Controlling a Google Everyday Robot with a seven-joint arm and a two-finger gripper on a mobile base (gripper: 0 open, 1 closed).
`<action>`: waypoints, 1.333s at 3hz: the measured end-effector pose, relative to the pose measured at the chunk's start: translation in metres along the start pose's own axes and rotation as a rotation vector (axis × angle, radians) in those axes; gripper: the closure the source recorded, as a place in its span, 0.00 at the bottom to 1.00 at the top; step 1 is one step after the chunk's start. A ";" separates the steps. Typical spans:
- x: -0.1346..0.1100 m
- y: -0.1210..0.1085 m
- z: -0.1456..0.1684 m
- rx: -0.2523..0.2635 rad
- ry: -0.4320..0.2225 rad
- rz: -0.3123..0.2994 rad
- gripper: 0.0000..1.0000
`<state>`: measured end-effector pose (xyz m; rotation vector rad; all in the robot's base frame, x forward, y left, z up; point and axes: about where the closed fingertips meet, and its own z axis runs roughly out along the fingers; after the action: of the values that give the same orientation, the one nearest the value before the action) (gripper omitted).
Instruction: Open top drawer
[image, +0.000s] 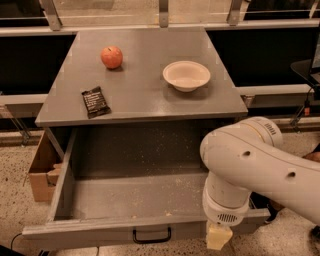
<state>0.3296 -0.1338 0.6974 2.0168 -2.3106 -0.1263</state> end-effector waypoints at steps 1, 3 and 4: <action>0.003 0.017 0.002 -0.031 -0.014 0.015 0.72; 0.007 0.028 -0.001 -0.045 -0.011 0.029 0.00; 0.007 0.028 -0.001 -0.045 -0.011 0.029 0.00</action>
Offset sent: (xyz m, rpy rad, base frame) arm -0.0402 -0.0049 0.0045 0.0149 0.0669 -0.0446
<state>0.3011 -0.1366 0.7018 1.9660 -2.3207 -0.1860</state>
